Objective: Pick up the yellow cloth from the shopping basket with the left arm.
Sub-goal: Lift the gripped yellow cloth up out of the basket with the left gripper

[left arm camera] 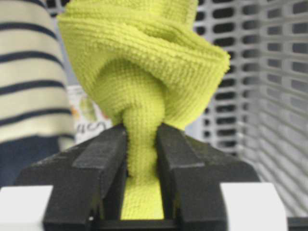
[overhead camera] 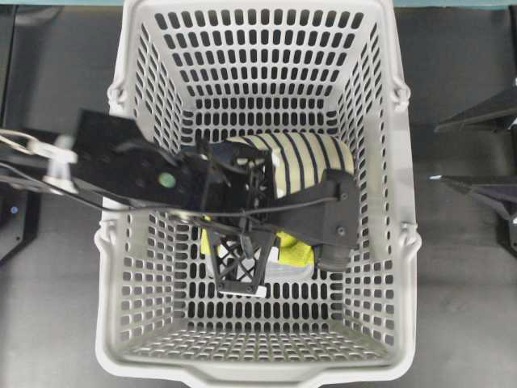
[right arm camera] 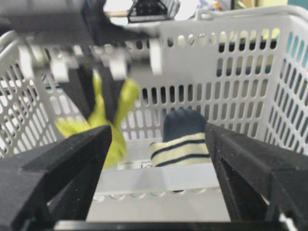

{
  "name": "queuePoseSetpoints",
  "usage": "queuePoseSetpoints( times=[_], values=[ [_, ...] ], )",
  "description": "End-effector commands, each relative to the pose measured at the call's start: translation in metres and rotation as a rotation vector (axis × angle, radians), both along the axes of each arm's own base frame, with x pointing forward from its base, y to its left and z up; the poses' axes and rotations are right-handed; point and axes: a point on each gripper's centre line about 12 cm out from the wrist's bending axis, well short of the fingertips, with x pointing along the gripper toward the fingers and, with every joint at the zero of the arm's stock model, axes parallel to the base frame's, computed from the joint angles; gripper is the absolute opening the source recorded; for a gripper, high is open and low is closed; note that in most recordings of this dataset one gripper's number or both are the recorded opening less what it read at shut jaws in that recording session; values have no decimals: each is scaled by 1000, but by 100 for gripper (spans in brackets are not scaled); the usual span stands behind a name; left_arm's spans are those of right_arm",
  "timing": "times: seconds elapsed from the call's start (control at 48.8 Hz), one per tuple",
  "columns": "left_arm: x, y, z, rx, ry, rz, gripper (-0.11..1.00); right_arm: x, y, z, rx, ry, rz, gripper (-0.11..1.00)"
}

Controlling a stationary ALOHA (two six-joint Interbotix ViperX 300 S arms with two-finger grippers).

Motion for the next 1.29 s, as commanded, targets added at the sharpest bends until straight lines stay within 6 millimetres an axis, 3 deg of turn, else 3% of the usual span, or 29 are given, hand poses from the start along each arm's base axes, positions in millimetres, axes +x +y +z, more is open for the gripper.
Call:
queuePoseSetpoints(
  times=[0.0, 0.123, 0.225, 0.553, 1.086, 1.27],
  values=[
    [-15, -2, 75, -11, -81, -2, 16, -1, -2, 5, 2, -22, -10, 75],
    [-25, 0, 111, -13, -78, 6, 16, -2, -3, 5, 2, -26, -14, 74],
    [-30, 5, 127, -10, -79, 10, 16, -3, -3, 5, 3, -29, -14, 74],
    [-27, 23, 127, -9, -69, 61, 16, -4, -3, 3, 5, -28, -15, 74],
    [-24, 25, 122, -10, -53, 69, 16, -4, -3, 0, 3, -34, -15, 74],
    [-33, 27, 133, -7, -83, 59, 16, -4, -3, 0, 5, -34, -15, 74]
  ],
)
